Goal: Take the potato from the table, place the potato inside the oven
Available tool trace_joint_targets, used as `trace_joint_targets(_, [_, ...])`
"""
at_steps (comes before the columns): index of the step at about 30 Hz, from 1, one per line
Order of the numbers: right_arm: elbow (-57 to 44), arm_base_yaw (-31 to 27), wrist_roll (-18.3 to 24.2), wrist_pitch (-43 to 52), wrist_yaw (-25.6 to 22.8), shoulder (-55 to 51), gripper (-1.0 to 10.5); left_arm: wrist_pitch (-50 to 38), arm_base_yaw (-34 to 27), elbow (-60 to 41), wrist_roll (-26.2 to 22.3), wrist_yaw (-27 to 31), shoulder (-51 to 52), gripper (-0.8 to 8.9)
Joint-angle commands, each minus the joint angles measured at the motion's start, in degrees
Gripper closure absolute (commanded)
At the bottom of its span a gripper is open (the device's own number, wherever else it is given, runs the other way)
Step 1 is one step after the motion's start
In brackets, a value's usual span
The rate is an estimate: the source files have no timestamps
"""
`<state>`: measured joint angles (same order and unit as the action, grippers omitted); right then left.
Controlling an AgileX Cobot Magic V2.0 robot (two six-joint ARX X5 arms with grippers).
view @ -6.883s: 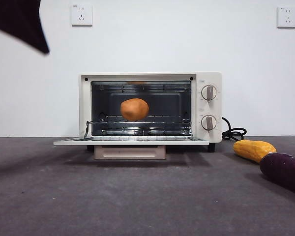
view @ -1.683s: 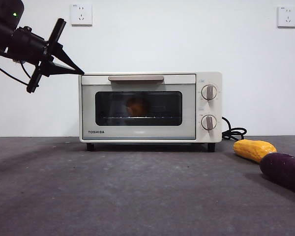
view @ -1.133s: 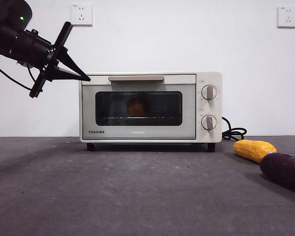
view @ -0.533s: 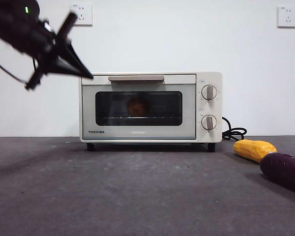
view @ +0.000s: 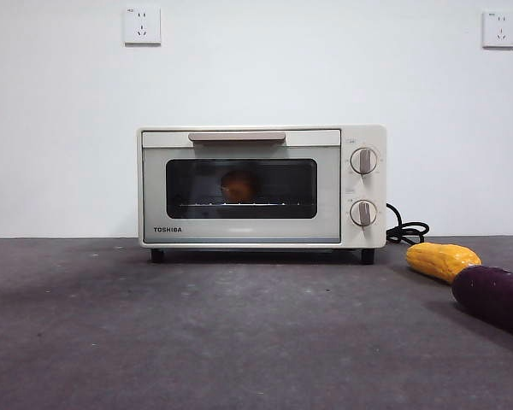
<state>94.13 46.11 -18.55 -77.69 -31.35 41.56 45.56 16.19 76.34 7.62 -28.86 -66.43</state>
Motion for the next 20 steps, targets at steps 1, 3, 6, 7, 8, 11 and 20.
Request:
trace_joint_targets(1, [-0.44,0.07,-0.13,-1.16,-0.2,-0.07,9.5,1.81,2.99,-0.17,-1.18,2.14,6.14,8.18])
trace_joint_targets(3, [-0.44,0.07,-0.52,-1.16,-0.2,-0.07,9.5,2.21,4.61,-0.15,-1.77,3.34,11.02,8.18])
trace_joint_targets(6, [-0.44,0.07,-0.52,-1.16,-0.2,-0.07,9.5,1.95,4.79,-0.04,-1.75,3.23,15.21,8.18])
trace_joint_targets(7, [-0.44,0.07,-0.52,-1.16,-0.2,-0.07,9.5,1.88,4.74,-0.04,-1.79,3.41,16.04,8.18])
trace_joint_targets(8, [-0.44,0.07,-0.52,-1.18,-0.2,-0.07,9.5,1.92,4.74,-0.04,-1.79,3.39,16.61,8.18])
trace_joint_targets(11, [-0.44,0.07,-0.52,-1.16,-0.2,-0.07,9.5,1.92,4.76,-0.04,-1.79,3.39,17.46,8.18])
trace_joint_targets(20, [-0.44,0.07,-0.52,-1.16,-0.22,-0.07,9.5,1.92,4.76,-0.04,-1.79,3.41,14.38,8.18])
